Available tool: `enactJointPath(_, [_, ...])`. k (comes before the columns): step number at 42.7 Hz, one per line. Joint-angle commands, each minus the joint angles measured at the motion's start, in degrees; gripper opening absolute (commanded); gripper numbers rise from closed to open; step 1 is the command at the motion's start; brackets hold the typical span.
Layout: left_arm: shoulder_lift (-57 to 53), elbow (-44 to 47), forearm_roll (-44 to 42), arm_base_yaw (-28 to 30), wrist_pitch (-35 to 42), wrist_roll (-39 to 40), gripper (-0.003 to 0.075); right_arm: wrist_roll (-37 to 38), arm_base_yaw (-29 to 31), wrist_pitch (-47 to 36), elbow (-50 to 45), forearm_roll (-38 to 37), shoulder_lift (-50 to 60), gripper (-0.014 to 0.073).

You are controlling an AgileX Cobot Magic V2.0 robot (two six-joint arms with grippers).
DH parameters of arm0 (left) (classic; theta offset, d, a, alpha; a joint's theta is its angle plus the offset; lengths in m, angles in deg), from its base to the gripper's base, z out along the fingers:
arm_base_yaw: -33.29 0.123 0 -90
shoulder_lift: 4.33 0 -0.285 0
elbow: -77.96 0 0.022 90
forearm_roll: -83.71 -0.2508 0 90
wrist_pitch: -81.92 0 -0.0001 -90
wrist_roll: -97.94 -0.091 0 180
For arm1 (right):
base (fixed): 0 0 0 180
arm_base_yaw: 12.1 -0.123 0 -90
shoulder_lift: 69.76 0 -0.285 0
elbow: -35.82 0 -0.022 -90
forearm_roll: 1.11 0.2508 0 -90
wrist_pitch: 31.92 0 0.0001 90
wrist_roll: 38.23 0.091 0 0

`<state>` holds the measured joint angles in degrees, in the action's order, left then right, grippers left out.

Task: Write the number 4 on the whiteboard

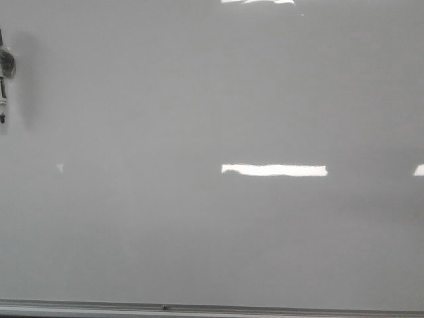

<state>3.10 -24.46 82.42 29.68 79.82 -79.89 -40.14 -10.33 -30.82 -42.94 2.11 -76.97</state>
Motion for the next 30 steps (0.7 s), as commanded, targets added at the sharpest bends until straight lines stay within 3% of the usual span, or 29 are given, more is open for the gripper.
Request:
enactJointPath(1, [-0.7,0.3,0.0,0.2,6.2,0.5,-0.0020,-0.1,-0.1,-5.9,0.8,0.1,1.1,-0.0069])
enactJointPath(9, [-0.7,-0.9,0.0,0.2,11.2,0.5,-0.0020,-0.1,-0.1,-6.0,2.3,0.1,1.1,-0.0069])
enactJointPath(16, [-0.5,-7.9,0.0,0.2,9.4,0.5,-0.0020,-0.1,-0.1,-1.6,8.7,0.1,1.0,-0.0069])
enactJointPath(30, [8.5,-29.5,0.0,0.2,-7.6,0.5,-0.0020,-0.1,-0.1,14.0,28.3,0.1,-7.9,-0.0069])
